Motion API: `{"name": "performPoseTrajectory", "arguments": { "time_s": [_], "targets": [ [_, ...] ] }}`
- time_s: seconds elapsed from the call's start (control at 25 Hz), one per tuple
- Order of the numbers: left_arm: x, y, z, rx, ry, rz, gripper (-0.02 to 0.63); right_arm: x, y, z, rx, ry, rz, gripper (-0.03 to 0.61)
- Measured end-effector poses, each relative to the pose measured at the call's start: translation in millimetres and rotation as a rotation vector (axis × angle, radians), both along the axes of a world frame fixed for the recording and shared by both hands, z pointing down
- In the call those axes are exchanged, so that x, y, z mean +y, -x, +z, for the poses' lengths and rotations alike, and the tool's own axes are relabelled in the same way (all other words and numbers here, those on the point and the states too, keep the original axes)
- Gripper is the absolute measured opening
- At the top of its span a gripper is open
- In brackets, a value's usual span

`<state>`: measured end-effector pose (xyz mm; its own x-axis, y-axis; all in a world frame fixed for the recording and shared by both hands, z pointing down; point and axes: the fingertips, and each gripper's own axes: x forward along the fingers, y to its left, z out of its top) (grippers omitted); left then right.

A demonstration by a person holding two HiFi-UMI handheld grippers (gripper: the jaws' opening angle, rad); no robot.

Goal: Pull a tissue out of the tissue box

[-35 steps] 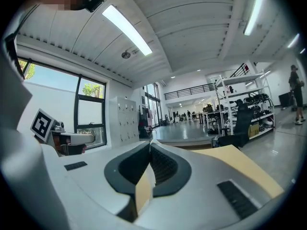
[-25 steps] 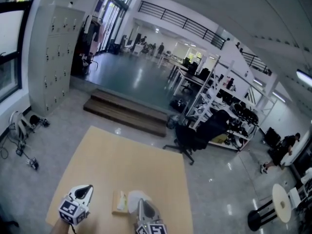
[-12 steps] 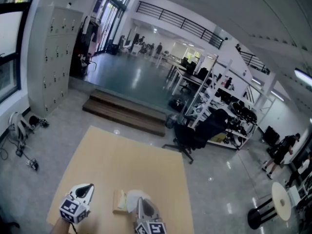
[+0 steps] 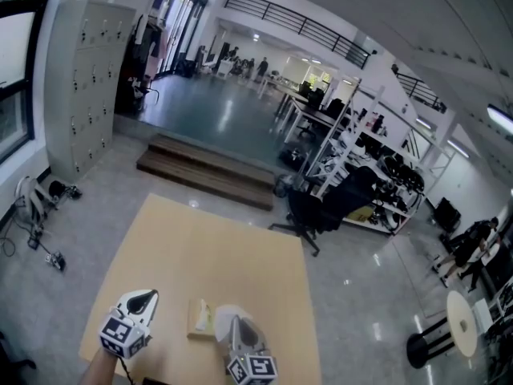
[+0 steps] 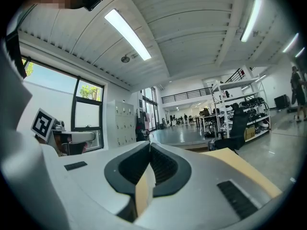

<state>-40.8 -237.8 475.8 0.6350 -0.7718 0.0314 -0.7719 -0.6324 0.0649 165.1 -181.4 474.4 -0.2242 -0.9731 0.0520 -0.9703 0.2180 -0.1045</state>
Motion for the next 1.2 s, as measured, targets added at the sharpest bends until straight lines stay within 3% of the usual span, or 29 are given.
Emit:
{"name": "performPoseTrajectory", "arguments": {
  "time_s": [0.28,1.2],
  "targets": [
    [5.5,-7.0,-6.3,-0.008,-0.005,0.012,0.008,6.6,-9.4,4.9,0.010,0.033,0.030,0.008],
    [6.5,-11.9,-11.1,-0.005,0.005,0.012,0.008,5.7,-11.6,-0.4,-0.004,0.018,0.018,0.006]
  ]
}}
